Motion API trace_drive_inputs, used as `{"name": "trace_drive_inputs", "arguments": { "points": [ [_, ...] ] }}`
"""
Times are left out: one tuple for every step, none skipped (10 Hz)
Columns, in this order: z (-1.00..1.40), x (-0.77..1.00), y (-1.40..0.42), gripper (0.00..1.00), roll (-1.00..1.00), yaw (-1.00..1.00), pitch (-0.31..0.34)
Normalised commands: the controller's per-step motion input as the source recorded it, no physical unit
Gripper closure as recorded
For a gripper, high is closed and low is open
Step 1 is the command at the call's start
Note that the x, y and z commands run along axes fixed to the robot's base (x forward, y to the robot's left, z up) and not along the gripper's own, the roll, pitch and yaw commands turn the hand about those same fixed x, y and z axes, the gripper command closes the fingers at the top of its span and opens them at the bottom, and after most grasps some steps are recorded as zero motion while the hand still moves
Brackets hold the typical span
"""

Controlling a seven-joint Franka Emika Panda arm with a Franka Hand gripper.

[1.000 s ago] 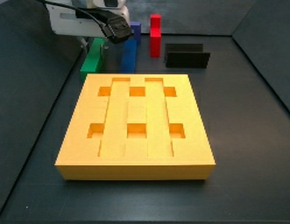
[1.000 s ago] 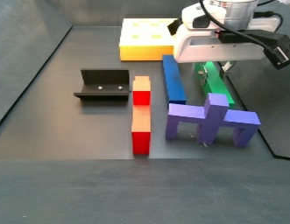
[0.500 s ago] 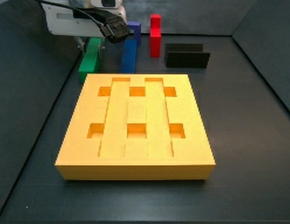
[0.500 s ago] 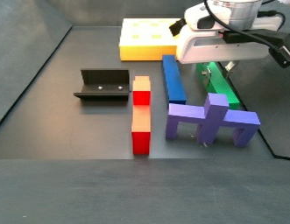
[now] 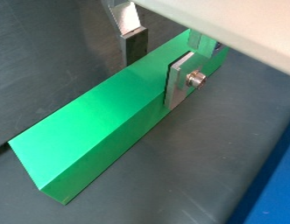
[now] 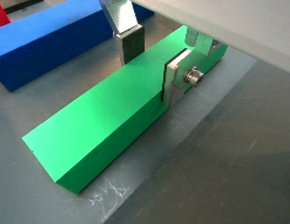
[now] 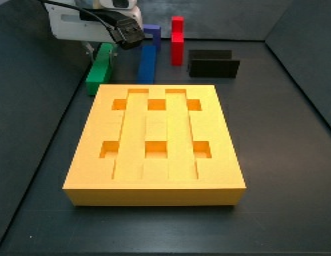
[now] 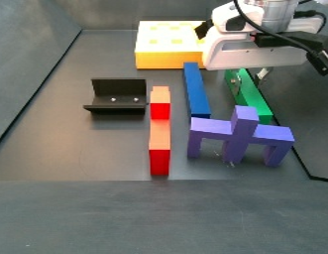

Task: Pick up the green object. Move up. Move to above the board. Insert the green object.
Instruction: Pick up the green object, then move up.

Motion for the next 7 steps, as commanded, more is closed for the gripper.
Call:
{"name": "trace_drive_inputs", "arguments": {
  "points": [
    [0.0,0.0,0.0,1.0,0.0,0.0,0.0],
    [0.0,0.0,0.0,1.0,0.0,0.0,0.0],
    [0.0,0.0,0.0,1.0,0.0,0.0,0.0],
    [0.83,0.0,0.0,1.0,0.0,0.0,0.0],
    [0.84,0.01,0.04,1.0,0.0,-0.06,0.002],
    [0.7,-0.04,0.03,1.0,-0.01,-0.06,0.062],
    [0.45,-0.02,0.02,1.0,-0.02,-0.04,0.065]
  ]
}}
